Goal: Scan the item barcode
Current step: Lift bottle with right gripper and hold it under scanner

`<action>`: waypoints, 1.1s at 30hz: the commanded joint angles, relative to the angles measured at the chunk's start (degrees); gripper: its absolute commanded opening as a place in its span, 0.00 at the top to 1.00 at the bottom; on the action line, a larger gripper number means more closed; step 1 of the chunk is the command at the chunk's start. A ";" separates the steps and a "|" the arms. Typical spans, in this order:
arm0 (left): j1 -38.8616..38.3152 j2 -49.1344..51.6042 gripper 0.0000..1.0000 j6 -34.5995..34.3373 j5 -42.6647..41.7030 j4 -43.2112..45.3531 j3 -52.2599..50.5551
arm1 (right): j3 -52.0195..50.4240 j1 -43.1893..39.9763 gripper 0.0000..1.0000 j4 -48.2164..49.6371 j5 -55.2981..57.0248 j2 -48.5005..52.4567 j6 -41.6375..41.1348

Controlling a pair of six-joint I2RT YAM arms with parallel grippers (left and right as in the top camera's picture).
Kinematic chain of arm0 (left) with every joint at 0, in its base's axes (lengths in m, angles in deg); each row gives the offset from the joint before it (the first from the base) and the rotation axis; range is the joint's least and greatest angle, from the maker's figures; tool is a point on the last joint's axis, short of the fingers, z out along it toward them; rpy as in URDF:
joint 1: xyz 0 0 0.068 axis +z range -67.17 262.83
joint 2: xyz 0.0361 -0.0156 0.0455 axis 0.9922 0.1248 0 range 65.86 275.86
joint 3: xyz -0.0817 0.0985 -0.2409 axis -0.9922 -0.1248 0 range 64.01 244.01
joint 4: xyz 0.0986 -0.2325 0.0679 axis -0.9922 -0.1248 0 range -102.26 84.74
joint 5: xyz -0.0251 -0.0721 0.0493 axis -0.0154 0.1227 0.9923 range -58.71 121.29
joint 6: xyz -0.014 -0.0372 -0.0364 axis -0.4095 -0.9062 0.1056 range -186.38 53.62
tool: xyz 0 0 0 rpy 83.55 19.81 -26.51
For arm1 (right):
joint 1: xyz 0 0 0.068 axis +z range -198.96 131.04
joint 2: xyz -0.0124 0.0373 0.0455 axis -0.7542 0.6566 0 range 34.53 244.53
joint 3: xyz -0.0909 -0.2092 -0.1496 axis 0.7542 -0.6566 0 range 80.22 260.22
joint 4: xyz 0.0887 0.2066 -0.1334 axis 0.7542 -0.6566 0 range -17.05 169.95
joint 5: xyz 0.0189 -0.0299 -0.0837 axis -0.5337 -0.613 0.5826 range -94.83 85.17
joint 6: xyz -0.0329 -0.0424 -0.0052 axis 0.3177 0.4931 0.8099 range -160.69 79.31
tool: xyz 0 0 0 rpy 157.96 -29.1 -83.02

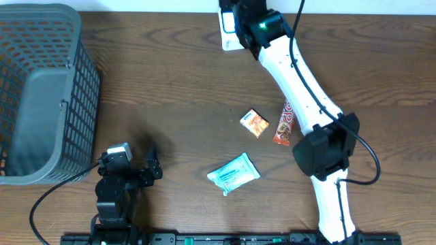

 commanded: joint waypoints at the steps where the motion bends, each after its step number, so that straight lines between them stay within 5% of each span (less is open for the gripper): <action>1: 0.24 0.07 0.02 -0.52 0.72 -0.37 -1.46 | -5.84 -1.33 0.47 7.37 -1.73 -0.35 1.55; 13: 0.24 0.07 0.02 -0.52 0.72 -0.37 -1.46 | -14.97 -2.03 0.44 26.56 -3.39 6.64 2.99; 33: 0.24 0.07 0.02 -0.55 0.72 -0.37 -1.46 | -14.97 -3.28 0.37 33.92 -5.03 13.81 2.32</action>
